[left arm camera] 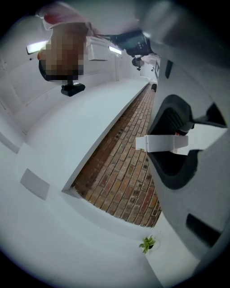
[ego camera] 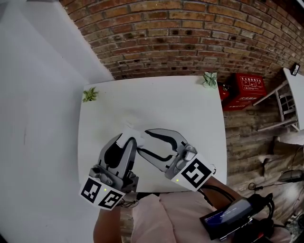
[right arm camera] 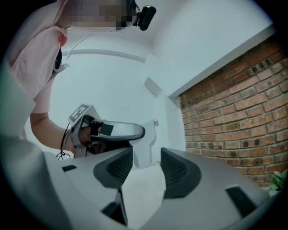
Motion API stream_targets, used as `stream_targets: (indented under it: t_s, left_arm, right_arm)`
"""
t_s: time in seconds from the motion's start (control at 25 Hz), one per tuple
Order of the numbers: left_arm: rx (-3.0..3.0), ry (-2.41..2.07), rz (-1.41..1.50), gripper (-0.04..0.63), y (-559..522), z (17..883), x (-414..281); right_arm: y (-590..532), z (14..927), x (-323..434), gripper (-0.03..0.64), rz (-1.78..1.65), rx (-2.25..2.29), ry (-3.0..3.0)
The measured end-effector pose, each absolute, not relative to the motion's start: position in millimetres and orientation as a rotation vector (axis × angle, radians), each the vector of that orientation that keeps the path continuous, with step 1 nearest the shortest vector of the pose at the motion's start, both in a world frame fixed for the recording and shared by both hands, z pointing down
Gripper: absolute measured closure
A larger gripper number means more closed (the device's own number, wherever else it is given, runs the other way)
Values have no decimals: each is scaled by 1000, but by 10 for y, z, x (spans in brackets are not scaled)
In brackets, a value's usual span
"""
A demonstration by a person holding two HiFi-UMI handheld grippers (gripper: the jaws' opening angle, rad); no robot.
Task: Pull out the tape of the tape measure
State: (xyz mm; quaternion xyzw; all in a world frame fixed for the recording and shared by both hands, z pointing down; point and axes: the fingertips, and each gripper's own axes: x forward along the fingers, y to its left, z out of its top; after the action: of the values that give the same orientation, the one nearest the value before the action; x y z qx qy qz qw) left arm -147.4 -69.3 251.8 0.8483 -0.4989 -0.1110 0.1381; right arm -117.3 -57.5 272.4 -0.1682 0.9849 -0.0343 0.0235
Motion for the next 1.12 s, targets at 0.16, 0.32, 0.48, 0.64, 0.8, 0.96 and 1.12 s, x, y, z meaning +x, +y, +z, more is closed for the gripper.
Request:
stream_targets:
  t_s: [0.16,0.32,0.48,0.64,0.8,0.96,1.12]
  left_arm:
    - [2573,-1367,-211,491,-695,2522,-1433]
    - [2750,-1242,-76,492,-625,2557,-1317]
    - [2841,-1143,-6,492,-549,2616,-1200]
    - [2884,-1101,26,492,-507,2695,-1149]
    - [2860,-1063,120,492,-439,2870,-1113]
    - [2911,-1034,185,492,-386,2959,-1068]
    - [2961,-1004,247,492,-330,3051,-1040]
  right_arm:
    - [-571,2666,-1069,419,-210,-460,3067]
    - [-571,2645,-952,422,-324,-384,3071]
    - [-631,2611,-834,426,-426,-361,3049]
    - [-673,2629,-784,436,-620,-356,3025]
    - [-633,2685,-816,448,-755,-324,3027]
    - [-612,2769,-853,453,-920,-290,2997]
    - [-587,2896,-877,459,-1082,-266,2953]
